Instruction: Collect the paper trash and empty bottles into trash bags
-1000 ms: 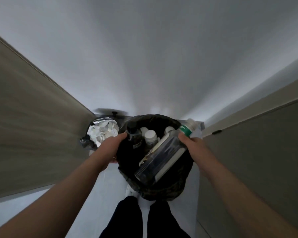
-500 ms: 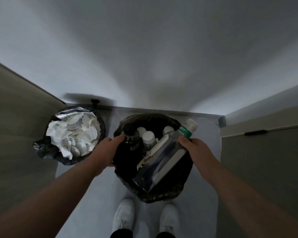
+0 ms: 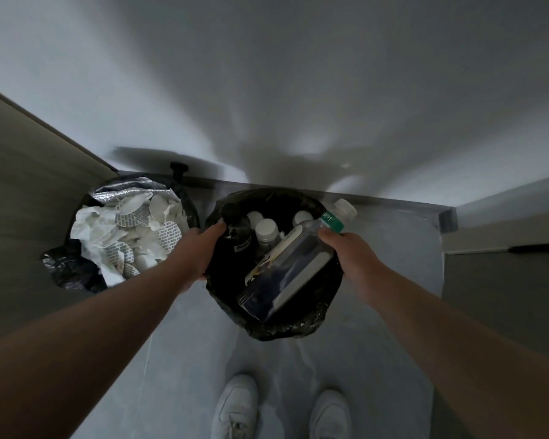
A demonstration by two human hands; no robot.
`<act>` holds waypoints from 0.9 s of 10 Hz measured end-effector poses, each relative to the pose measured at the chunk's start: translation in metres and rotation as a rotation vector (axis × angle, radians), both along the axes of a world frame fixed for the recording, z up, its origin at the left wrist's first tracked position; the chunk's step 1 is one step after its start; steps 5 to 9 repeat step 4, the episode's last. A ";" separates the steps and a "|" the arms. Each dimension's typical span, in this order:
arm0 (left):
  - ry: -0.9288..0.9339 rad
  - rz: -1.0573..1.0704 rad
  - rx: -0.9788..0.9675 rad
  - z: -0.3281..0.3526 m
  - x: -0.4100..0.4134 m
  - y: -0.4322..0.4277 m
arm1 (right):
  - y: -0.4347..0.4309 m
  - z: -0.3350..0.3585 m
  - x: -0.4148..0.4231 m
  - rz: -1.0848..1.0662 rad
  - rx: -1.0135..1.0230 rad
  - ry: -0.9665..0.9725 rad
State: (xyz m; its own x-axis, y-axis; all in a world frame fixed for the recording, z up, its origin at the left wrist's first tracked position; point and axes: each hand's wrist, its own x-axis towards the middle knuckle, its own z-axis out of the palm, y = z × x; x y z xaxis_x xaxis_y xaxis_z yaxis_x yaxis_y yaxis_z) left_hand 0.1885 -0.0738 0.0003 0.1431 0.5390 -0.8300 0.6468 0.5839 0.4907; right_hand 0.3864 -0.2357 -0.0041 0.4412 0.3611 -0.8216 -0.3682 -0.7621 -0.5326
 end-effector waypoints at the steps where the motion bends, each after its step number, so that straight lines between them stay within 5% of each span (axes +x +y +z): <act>1: -0.001 -0.015 0.003 -0.001 0.002 0.003 | 0.002 -0.002 0.003 0.009 0.007 0.003; 9: 0.078 -0.094 0.089 0.000 -0.006 -0.009 | -0.008 0.003 0.004 0.022 -0.074 -0.075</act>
